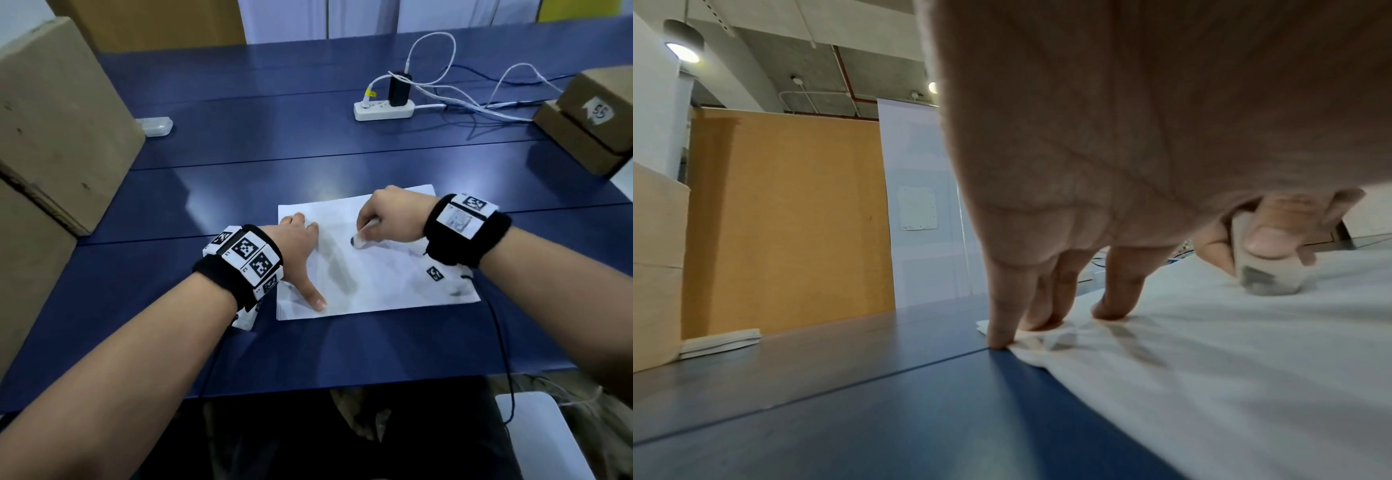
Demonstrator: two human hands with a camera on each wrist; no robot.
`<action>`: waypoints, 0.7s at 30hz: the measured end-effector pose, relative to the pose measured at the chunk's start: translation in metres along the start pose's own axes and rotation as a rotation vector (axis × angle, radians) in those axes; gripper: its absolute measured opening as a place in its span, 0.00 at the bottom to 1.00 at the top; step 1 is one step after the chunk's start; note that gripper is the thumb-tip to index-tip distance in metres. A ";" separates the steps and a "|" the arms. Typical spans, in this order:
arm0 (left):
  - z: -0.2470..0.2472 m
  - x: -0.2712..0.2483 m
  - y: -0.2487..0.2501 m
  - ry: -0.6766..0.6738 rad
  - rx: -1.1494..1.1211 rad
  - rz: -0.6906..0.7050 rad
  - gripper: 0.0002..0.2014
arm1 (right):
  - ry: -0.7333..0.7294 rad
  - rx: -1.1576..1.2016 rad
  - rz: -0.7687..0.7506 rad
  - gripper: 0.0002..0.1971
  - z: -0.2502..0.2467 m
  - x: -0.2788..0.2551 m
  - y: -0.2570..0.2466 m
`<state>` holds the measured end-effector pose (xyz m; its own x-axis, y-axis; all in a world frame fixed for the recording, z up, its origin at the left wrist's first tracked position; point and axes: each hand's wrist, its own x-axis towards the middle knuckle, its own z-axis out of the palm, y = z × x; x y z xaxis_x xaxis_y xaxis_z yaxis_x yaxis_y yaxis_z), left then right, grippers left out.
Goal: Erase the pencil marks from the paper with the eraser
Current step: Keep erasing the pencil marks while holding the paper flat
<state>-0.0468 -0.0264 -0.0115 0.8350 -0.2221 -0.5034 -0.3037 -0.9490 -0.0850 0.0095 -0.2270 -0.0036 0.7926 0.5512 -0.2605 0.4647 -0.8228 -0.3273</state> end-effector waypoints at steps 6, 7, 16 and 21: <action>-0.001 0.000 0.001 -0.015 0.025 -0.025 0.72 | -0.276 -0.034 -0.198 0.08 0.023 -0.029 -0.028; -0.001 0.000 0.002 -0.019 0.022 -0.027 0.72 | -0.269 -0.041 -0.201 0.08 0.022 -0.026 -0.029; 0.000 -0.003 0.001 0.001 -0.035 -0.028 0.67 | -0.061 -0.076 -0.120 0.08 0.010 -0.009 -0.016; -0.001 -0.002 0.003 -0.004 -0.015 -0.037 0.70 | -0.255 -0.087 -0.243 0.09 0.022 -0.018 -0.033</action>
<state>-0.0487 -0.0290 -0.0102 0.8437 -0.1863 -0.5035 -0.2657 -0.9598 -0.0902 -0.0291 -0.2066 -0.0080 0.5363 0.7398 -0.4062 0.6680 -0.6663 -0.3314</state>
